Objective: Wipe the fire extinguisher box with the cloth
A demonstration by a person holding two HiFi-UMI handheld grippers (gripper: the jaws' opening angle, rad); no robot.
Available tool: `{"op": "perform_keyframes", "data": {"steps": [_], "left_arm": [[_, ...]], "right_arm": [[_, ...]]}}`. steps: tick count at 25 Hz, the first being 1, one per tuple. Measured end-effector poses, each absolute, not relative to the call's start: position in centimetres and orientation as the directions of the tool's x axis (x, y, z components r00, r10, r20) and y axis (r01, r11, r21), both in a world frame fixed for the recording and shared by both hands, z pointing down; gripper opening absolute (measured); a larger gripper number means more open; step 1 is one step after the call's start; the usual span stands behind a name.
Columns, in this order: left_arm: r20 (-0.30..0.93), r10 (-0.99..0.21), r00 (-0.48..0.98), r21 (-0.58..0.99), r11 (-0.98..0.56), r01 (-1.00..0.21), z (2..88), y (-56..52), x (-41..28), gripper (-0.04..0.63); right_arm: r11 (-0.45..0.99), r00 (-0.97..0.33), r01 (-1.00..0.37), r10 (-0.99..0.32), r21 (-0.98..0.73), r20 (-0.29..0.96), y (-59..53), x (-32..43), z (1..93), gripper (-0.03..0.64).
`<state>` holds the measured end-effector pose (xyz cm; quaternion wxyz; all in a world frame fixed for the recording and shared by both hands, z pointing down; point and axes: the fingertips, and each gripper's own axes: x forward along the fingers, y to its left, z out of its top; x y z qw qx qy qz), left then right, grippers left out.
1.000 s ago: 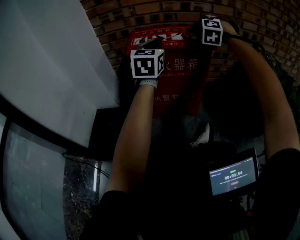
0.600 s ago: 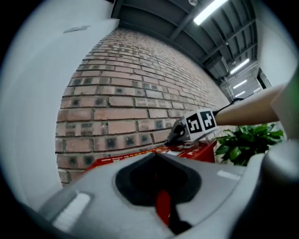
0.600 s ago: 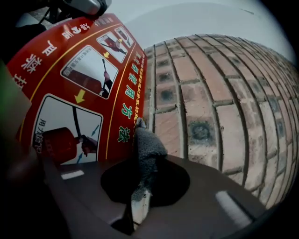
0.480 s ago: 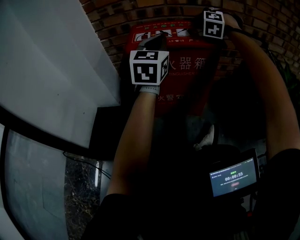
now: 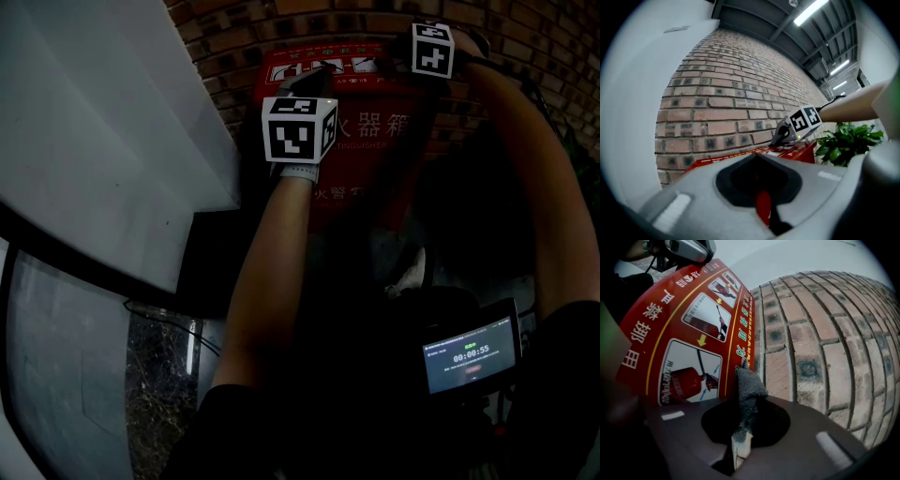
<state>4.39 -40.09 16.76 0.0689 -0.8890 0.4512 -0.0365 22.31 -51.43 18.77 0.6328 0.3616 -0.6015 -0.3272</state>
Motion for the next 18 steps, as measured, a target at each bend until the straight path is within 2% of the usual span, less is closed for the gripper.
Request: {"op": "perform_keyframes", "data": {"steps": [18], "left_arm": [[0.061,-0.824,0.563,-0.155,-0.565,-0.810,17.0,-40.2,4.5,0.002]], "right_arm": [[0.591,0.029,0.027,-0.807,0.807,0.590,-44.1,21.1,19.4,0.021]]}}
